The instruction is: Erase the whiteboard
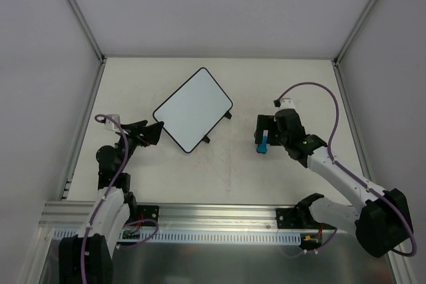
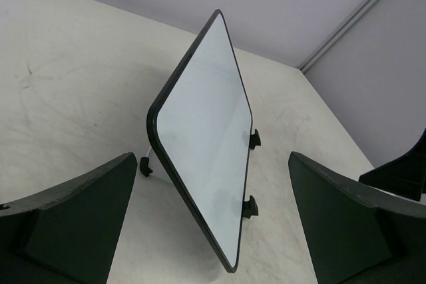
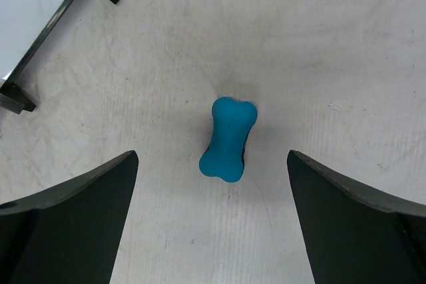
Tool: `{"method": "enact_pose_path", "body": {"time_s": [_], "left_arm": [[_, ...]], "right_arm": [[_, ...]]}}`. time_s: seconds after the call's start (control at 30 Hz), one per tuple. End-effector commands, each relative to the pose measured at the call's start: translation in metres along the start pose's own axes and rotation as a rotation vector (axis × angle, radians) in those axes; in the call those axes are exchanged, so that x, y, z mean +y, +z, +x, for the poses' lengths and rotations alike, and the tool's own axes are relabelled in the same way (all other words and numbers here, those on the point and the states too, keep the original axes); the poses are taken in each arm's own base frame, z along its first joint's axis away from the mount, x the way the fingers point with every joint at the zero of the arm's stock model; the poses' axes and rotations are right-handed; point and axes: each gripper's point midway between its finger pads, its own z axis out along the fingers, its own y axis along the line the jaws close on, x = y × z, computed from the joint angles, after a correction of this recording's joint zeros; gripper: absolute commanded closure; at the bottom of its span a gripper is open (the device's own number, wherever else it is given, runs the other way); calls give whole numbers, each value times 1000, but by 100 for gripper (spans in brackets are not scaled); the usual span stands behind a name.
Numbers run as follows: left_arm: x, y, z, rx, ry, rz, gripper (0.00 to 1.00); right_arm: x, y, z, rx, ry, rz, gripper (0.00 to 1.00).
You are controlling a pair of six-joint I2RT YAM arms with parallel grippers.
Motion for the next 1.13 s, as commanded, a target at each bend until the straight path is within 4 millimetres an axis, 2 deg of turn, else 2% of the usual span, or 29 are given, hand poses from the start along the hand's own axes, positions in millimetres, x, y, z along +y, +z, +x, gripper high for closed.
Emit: {"method": "enact_pose_path", "body": {"time_s": [0.0, 0.03, 0.07, 0.1, 0.17, 0.23, 0.4, 0.43, 0.47, 0.53, 0.8, 1.1], "left_arm": [[17, -12, 4, -9, 13, -110, 1], [21, -17, 12, 14, -3, -134, 1], [22, -19, 13, 12, -3, -143, 1], [20, -21, 6, -17, 9, -146, 1], [23, -26, 11, -4, 13, -165, 1], [20, -28, 5, -24, 29, -162, 1], [23, -32, 8, -13, 41, -184, 1], [24, -33, 9, -12, 51, -186, 1], [28, -34, 10, -16, 53, -203, 1], [28, -36, 8, -24, 67, -210, 1], [30, -37, 9, -18, 70, -221, 1], [35, -39, 10, -33, 72, -240, 1]], "right_arm": [[-2, -15, -21, -132, -21, -28, 1], [1, -19, -27, -177, -23, -50, 1], [2, -24, -30, -205, -27, -66, 1], [1, -34, -33, -252, -37, -79, 1], [-3, -43, -40, -314, -32, -77, 1], [-10, -54, -46, -371, -52, -60, 1], [-27, -66, -48, -445, -44, 4, 1], [-30, -76, -52, -499, -26, 4, 1], [-35, -74, -46, -517, -29, 17, 1], [-43, -85, -50, -592, -16, 29, 1], [-59, -78, -38, -576, -35, 107, 1], [-60, -73, -35, -534, -24, 123, 1]]}}
